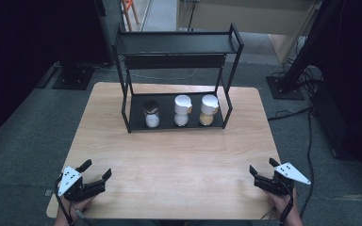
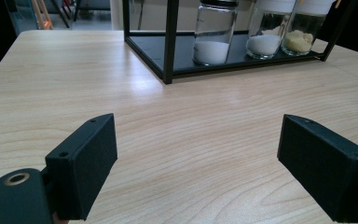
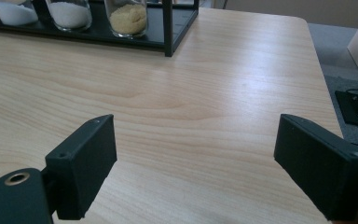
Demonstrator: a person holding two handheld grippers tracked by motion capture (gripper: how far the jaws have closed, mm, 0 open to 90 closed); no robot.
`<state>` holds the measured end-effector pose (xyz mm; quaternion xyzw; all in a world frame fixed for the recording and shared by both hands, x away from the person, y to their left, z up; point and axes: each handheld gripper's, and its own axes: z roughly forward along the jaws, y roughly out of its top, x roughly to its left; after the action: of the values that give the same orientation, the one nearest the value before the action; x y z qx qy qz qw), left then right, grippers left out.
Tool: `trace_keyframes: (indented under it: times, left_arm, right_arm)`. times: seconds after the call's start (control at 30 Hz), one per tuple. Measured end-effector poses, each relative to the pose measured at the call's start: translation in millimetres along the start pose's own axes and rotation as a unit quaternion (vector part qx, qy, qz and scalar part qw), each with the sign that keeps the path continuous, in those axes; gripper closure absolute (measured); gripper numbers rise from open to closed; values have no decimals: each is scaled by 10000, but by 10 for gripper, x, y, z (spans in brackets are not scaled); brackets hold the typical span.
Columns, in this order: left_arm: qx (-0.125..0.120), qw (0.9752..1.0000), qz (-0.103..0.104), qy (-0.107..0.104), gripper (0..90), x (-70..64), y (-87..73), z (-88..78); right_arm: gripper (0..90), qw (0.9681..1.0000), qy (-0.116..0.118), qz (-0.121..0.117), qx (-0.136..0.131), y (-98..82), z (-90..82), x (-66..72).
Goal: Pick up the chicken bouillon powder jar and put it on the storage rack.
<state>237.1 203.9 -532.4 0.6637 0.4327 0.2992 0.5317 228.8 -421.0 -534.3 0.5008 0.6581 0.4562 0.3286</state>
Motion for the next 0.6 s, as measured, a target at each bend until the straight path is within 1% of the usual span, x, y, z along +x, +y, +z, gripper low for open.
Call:
trace_keyframes:
  times: [0.5,0.57,0.6]
  left_arm:
    - [3,10000,2,9,122,-1,0,1]
    - [5,10000,5,8,122,-2,0,3]
    - [10,10000,7,9,122,-2,0,4]
  right_arm:
    - [127,9999,-93,18,47,-93,-150,-81]
    - [127,9999,-91,78,25,-104,-178,-93]
    - [128,9999,-92,72,23,-108,-184,-98]
